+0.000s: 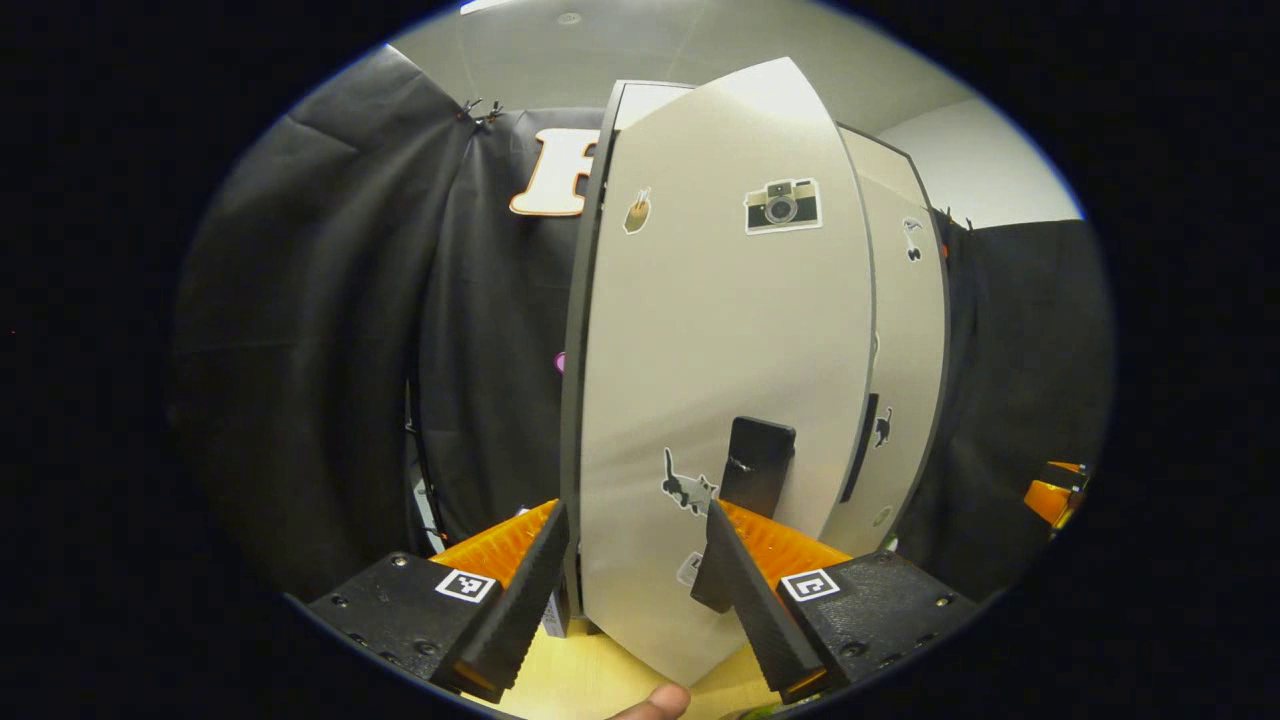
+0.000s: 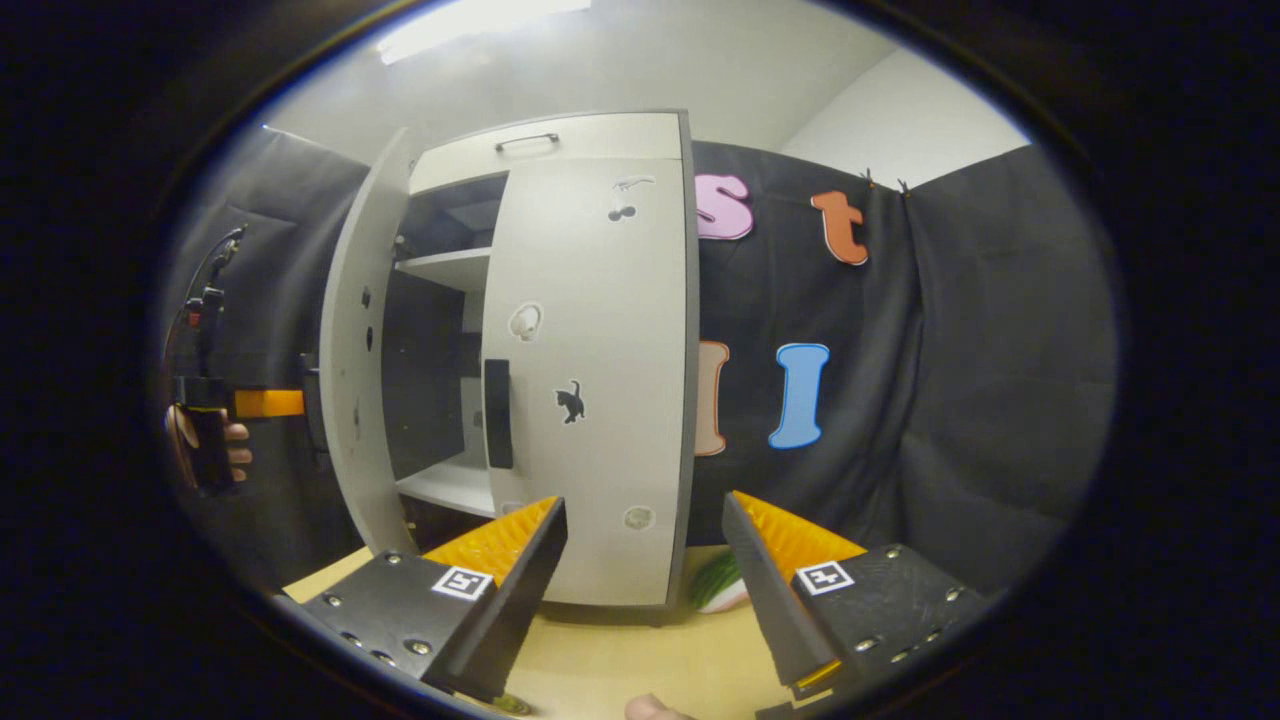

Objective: Grasp the bottle in the cabinet with the left hand and place it on the coaster, then close the right door with the right hand and the left door with the left hand.

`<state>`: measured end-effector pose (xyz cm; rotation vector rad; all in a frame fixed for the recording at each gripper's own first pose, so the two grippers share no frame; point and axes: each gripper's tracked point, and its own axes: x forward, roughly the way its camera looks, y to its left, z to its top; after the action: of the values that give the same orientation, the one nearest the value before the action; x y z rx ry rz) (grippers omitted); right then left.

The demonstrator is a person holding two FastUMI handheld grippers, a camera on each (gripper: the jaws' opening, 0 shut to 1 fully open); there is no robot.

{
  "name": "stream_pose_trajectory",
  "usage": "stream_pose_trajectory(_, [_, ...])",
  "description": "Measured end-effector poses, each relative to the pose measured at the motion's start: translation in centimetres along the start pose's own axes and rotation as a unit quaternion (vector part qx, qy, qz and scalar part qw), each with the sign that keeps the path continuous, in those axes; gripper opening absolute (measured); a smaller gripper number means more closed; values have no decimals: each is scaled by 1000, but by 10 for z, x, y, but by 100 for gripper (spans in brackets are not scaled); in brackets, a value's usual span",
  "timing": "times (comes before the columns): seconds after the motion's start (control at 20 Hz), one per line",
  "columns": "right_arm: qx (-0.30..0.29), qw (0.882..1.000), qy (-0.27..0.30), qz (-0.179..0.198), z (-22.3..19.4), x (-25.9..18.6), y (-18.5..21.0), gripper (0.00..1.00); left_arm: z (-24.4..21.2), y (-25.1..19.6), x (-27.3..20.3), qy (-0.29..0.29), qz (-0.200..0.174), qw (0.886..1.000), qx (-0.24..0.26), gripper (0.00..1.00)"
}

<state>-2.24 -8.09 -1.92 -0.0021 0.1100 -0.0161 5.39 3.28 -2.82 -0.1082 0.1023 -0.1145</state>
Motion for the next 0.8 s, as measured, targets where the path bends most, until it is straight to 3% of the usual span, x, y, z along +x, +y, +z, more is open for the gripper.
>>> stream_pose_trajectory(0.25, [20, 1000, -4, -5, 6, -8, 18, 95, -7, -15, -7, 10, -13, 1000, 0, 93])
stream_pose_trajectory(0.5, [18, 1000, -7, -10, 8, -17, 35, 95, -3, -9, -27, -6, 12, 1000, -11, 95])
stream_pose_trajectory(0.6, [14, 1000, -3, -8, 4, -19, 44, 95, -3, -13, -35, -6, 9, 1000, -13, 89])
stream_pose_trajectory(0.65, [11, 1000, -2, -6, 4, -19, 49, 95, -5, -19, -38, -6, 3, 1000, -10, 95])
stream_pose_trajectory(0.8, [1, 1000, -4, -7, 2, -24, 57, 95, -10, -28, -47, -6, -4, 1000, 11, 92])
